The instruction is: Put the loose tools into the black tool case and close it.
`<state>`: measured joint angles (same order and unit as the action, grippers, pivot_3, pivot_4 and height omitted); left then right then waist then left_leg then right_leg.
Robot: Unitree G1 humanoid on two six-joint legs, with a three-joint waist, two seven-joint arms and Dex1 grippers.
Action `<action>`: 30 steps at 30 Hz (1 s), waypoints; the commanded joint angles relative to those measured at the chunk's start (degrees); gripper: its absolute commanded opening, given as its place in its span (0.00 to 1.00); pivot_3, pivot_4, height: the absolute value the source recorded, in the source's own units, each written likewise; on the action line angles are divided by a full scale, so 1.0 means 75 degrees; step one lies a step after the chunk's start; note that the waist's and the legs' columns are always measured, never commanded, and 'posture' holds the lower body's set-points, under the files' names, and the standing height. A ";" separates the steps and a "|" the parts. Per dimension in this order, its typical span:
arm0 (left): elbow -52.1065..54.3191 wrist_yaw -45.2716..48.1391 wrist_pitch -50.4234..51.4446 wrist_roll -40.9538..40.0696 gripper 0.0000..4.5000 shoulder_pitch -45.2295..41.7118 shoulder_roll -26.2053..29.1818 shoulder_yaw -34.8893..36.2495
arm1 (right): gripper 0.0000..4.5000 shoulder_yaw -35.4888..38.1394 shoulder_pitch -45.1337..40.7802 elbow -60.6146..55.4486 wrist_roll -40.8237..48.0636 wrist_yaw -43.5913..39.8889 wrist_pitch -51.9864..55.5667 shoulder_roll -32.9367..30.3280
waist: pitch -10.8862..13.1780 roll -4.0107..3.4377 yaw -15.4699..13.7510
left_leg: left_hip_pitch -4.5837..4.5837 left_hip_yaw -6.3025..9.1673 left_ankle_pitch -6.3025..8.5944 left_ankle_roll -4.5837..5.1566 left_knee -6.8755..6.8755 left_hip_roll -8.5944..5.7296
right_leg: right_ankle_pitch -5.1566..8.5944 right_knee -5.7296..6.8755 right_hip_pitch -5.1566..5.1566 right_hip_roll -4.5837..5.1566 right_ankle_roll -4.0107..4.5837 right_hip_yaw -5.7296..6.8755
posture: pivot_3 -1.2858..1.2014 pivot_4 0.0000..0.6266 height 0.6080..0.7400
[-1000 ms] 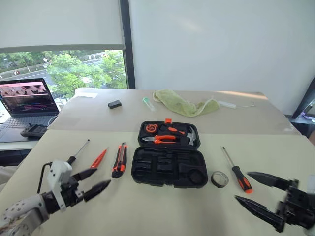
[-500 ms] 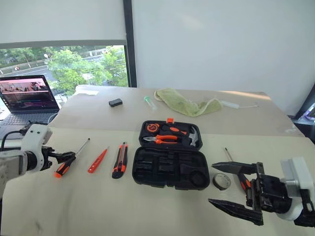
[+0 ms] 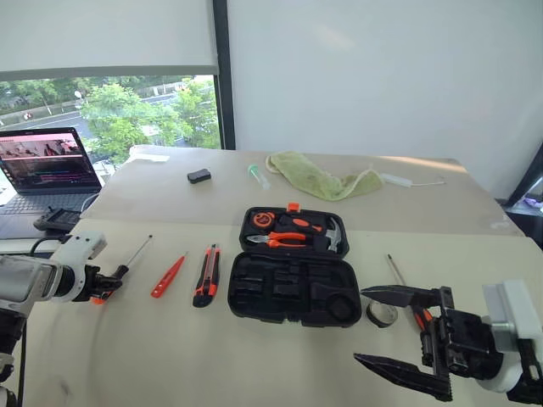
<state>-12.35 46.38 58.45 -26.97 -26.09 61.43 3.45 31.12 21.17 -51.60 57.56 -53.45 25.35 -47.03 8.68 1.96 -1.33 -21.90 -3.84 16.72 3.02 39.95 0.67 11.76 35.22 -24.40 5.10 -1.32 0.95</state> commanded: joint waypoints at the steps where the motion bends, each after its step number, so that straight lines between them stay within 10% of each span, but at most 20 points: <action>1: 0.1677 0.1536 0.0121 -0.1677 0.19 -0.0970 -0.0111 0.0884 | 1.00 0.0332 0.0373 -0.0283 -0.0126 0.0178 -0.0273 0.0293 | 0.0007 0.0031 -0.0082 | -0.0023 0.0015 0.0000 0.0000 0.0019 0.0000 | 0.0000 0.0003 -0.0008 0.0007 0.0000 0.0004 | 0.52 0.24 1.00; 6: 0.2553 0.3001 -0.1512 -0.0266 0.19 -0.2615 -0.0832 -0.1966 | 1.00 0.0598 0.1347 -0.0564 -0.0633 0.0587 -0.0521 0.1018 | -0.0021 0.0011 -0.0205 | -0.0032 0.0034 -0.0018 -0.0032 0.0045 -0.0040 | -0.0004 -0.0006 0.0021 0.0016 -0.0017 0.0047 | 0.52 0.24 1.00; 13: -0.0620 0.3730 -0.4375 0.2613 0.19 -0.4778 -0.3135 -0.4763 | 1.00 0.1555 0.3412 -0.0879 -0.0918 0.0477 -0.1040 0.2132 | -0.0040 -0.0030 -0.0094 | -0.0031 0.0015 0.0023 0.0070 0.0078 -0.0101 | -0.0011 -0.0011 0.0030 0.0003 -0.0065 -0.0020 | 0.52 0.24 1.00; 30: -0.4350 0.3834 -0.6352 0.5014 0.19 -0.5648 -0.5230 -0.5280 | 1.00 0.1365 0.5380 -0.1120 -0.1351 0.0592 -0.2831 0.3009 | -0.0037 -0.0028 0.0006 | -0.0081 0.0018 0.0070 0.0145 0.0132 -0.0098 | 0.0014 -0.0014 0.0007 0.0042 -0.0122 -0.0032 | 0.52 0.24 1.00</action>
<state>-43.96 76.63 11.06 8.85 -67.30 22.70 -36.83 41.29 60.83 -58.08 47.41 -48.84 7.34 -24.55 8.40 1.76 -1.29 -22.51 -3.69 17.25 4.11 40.96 -0.07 11.86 35.11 -24.34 5.43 -2.26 0.72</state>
